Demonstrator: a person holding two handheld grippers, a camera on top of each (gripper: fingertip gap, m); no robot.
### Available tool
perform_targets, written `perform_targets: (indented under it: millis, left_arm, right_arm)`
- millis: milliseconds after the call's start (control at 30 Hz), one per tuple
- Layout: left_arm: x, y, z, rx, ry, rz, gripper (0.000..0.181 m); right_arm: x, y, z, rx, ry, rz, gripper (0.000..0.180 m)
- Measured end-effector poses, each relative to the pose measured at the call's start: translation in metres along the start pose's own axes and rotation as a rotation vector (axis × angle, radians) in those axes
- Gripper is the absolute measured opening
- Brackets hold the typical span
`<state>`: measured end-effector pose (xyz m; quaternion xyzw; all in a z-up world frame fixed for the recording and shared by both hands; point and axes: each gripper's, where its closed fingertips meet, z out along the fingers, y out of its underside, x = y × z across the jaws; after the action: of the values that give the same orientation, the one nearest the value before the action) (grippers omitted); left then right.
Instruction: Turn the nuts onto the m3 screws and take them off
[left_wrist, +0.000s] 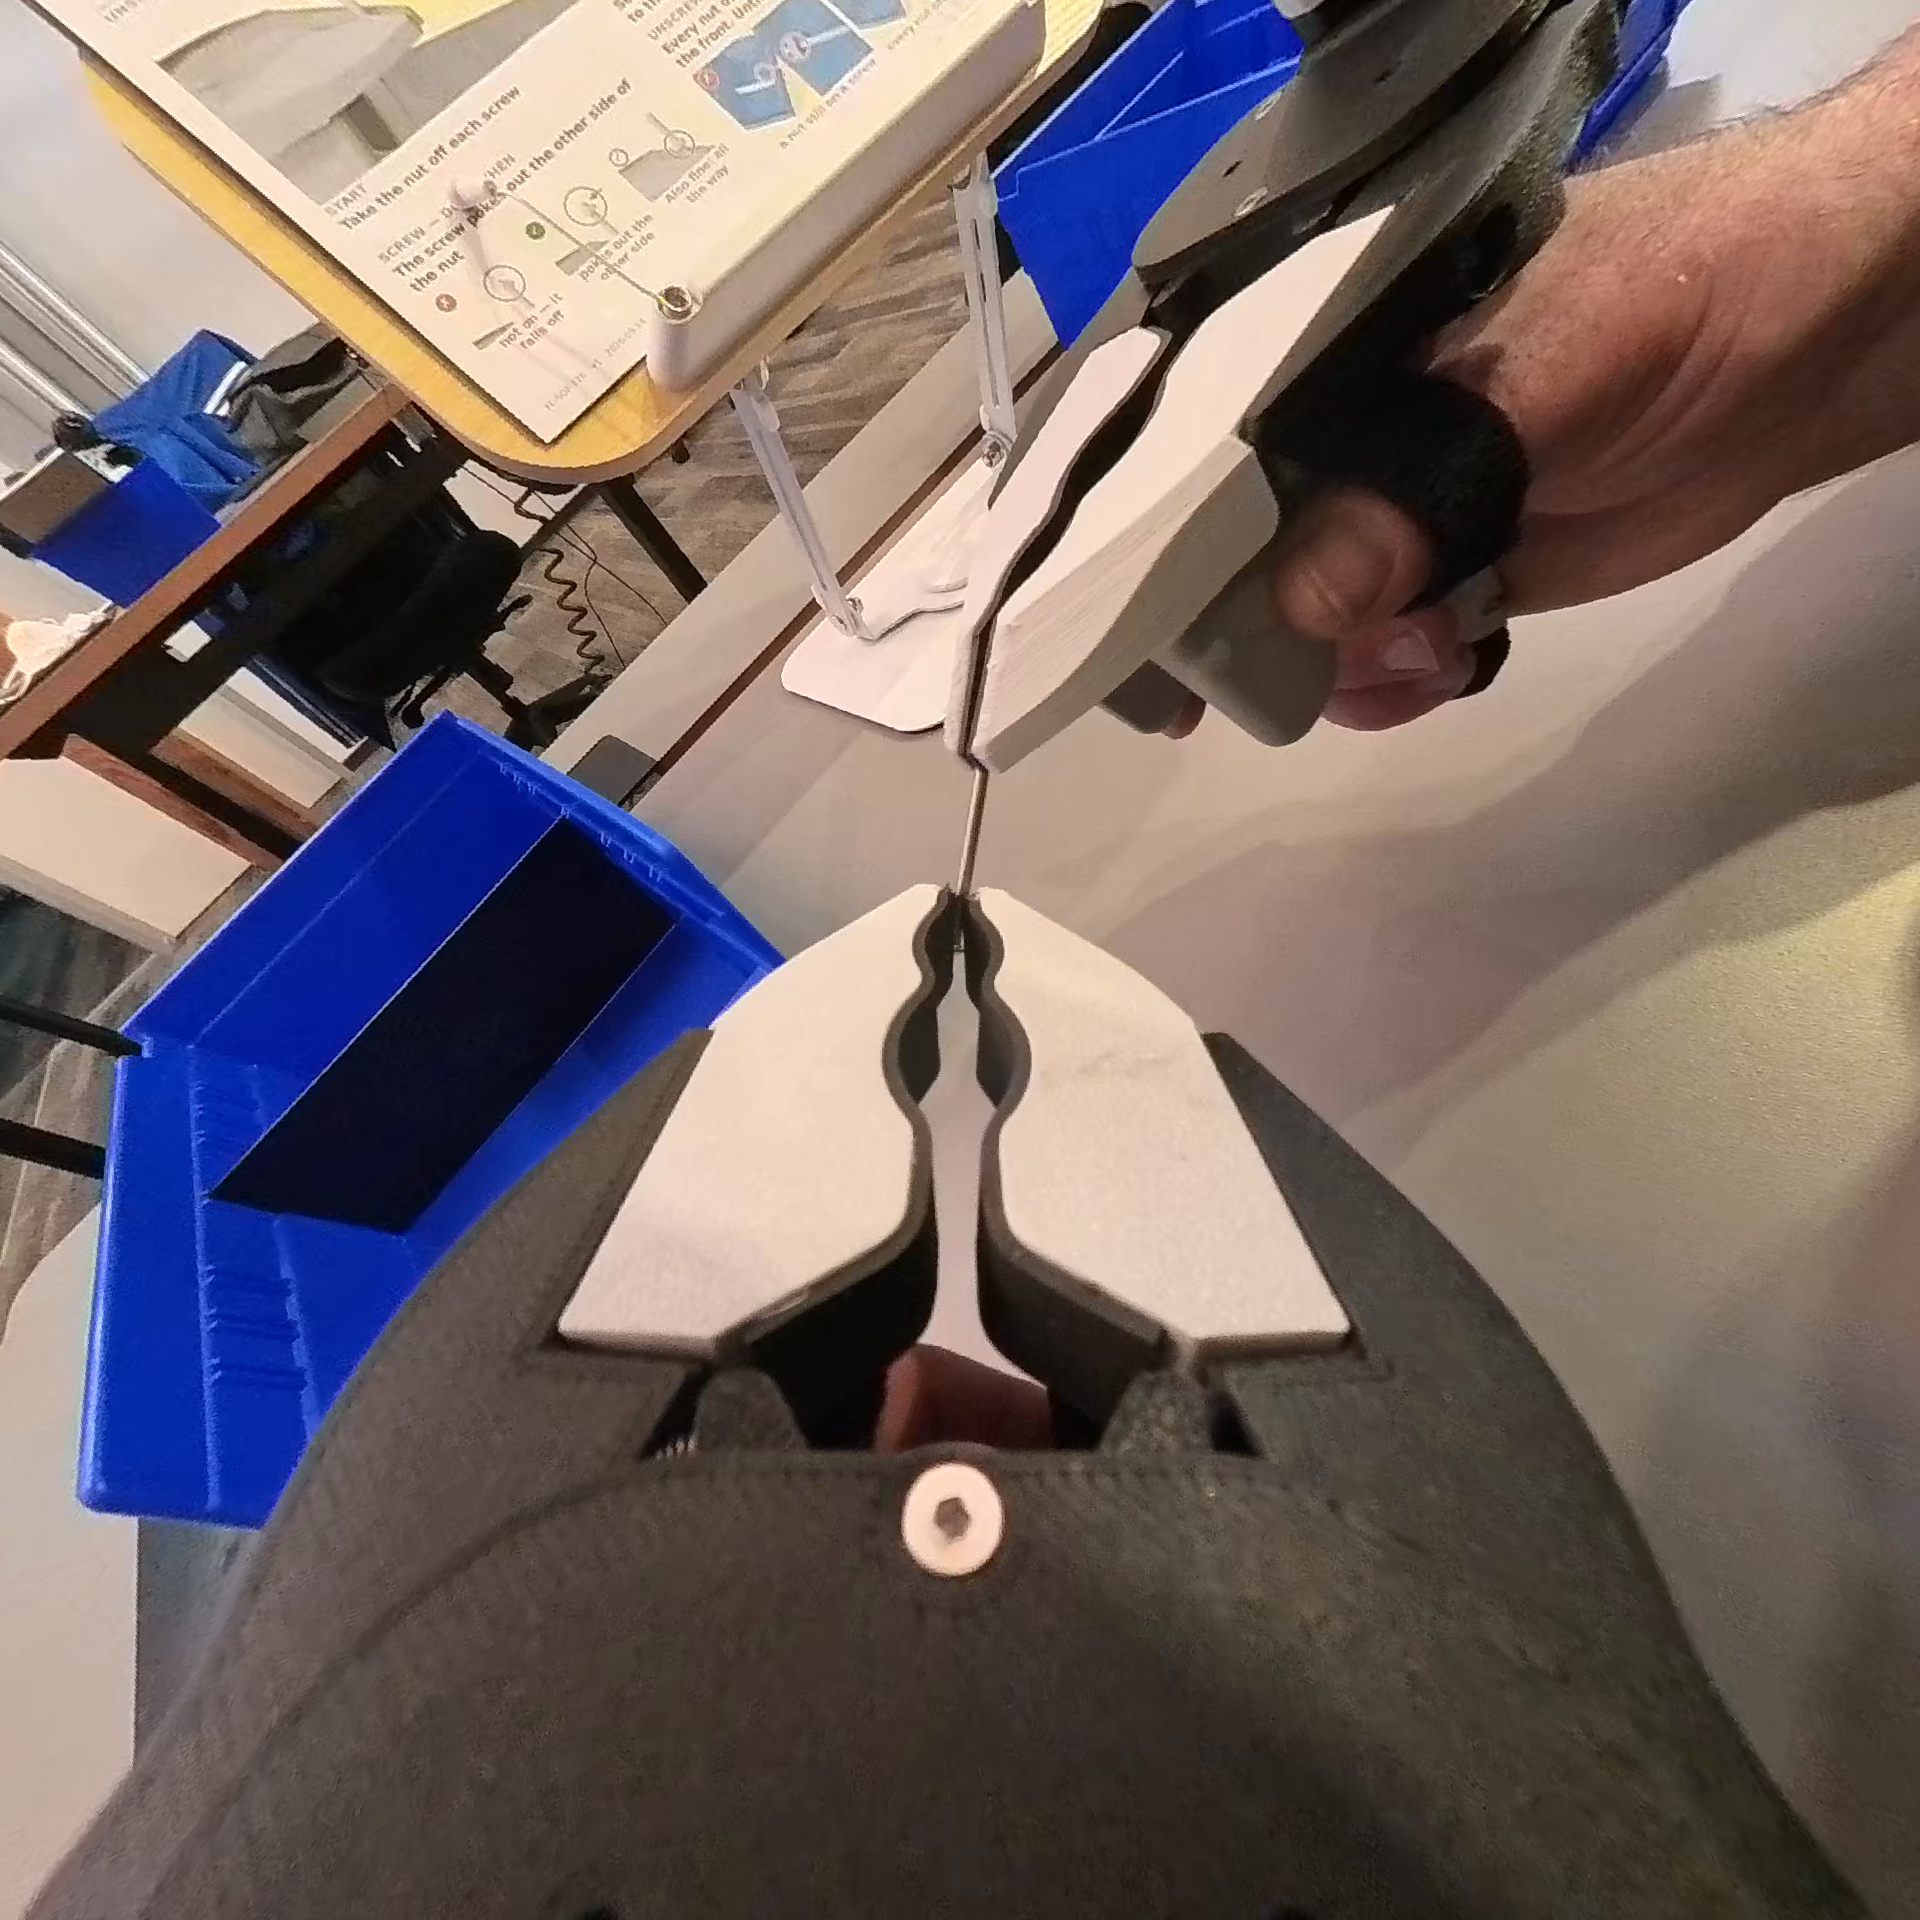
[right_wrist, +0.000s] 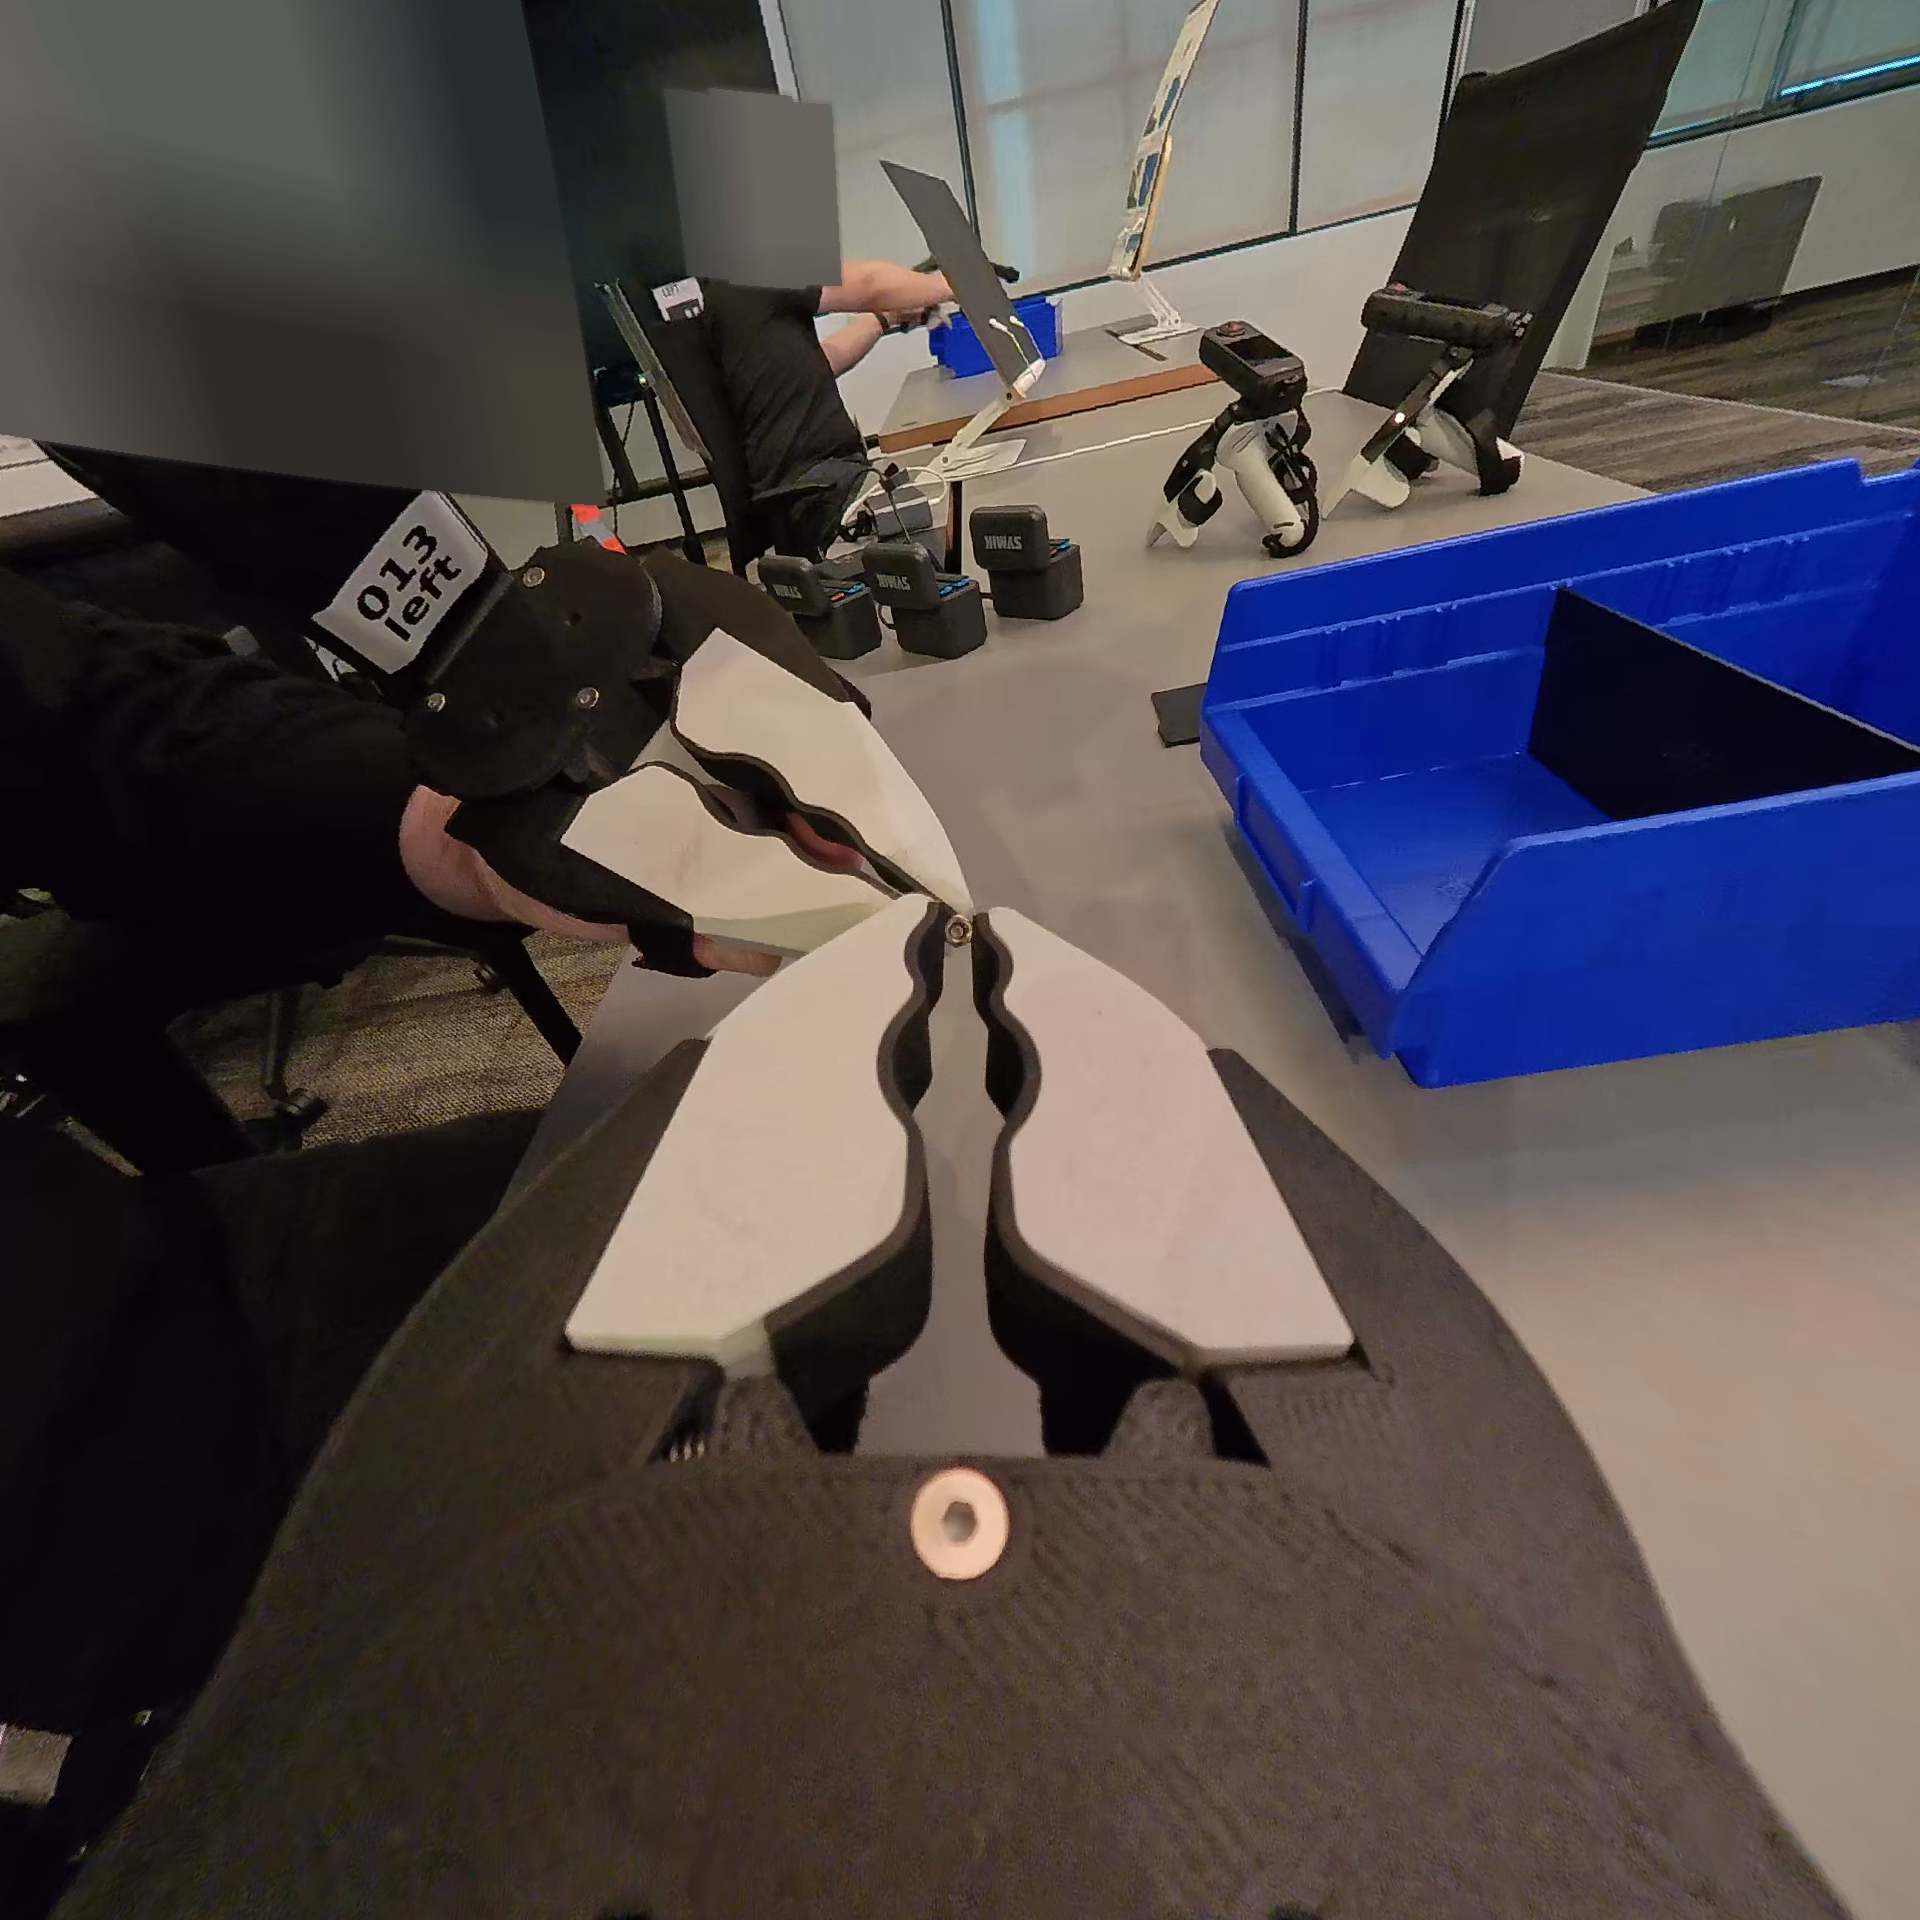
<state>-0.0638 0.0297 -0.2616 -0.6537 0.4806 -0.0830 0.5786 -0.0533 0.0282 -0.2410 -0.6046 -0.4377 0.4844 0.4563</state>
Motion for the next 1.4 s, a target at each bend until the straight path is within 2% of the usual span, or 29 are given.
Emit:
perform_targets:
  millis: [867, 1400]
  left_arm:
    - [0.003, 0.005, 0.006, 0.008, 0.027, -0.037, 0.001]
    - [0.016, 0.02, 0.023, -0.019, 0.113, -0.121, 0.001]
  right_arm:
    - [0.003, 0.006, -0.001, -0.015, 0.005, -0.011, 0.005]
    - [0.014, 0.025, -0.004, -0.087, 0.014, 0.021, 0.005]
